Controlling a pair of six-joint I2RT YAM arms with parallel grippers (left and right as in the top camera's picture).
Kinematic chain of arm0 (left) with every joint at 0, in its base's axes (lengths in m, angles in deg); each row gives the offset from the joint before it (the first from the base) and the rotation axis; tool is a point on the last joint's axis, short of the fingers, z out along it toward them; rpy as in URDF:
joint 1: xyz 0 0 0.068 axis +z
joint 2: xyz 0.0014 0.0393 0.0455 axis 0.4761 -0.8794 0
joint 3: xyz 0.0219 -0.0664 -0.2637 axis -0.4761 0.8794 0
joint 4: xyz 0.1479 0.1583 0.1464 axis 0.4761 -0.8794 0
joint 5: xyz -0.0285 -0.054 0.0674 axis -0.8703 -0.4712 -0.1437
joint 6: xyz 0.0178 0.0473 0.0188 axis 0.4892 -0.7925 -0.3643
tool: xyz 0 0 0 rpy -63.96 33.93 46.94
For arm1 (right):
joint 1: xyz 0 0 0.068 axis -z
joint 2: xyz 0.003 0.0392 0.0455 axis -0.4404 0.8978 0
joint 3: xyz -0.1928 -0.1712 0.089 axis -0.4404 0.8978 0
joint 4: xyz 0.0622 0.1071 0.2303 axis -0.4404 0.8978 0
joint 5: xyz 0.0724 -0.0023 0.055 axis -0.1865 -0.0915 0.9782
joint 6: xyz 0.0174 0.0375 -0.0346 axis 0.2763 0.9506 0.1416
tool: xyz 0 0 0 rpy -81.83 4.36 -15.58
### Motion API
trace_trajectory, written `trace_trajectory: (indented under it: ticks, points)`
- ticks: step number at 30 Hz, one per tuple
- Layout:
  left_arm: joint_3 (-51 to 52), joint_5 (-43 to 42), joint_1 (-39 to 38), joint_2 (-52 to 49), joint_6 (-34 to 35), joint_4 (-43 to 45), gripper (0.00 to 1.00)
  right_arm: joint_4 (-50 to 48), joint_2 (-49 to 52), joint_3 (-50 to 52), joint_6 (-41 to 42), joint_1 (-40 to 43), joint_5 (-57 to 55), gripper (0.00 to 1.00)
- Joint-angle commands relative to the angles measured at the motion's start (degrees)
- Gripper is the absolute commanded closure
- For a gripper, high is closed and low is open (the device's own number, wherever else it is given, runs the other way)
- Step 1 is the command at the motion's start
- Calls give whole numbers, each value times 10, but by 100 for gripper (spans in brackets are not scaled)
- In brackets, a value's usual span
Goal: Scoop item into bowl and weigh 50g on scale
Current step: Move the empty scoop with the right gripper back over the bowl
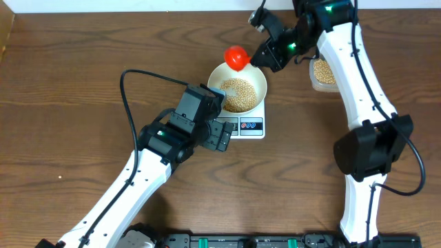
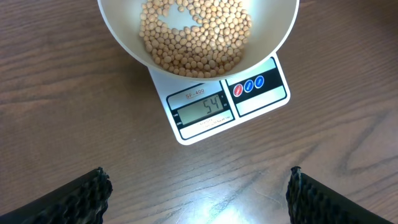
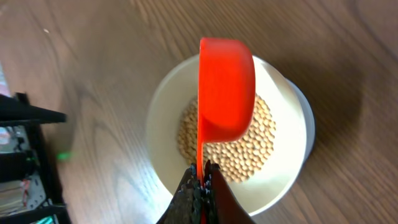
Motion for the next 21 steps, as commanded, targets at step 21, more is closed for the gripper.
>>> trace_trajectory:
  ticks: [21]
  points:
    - [-1,9,2,4,-2,-2,8,7,61,3,-15,-5,-182,99]
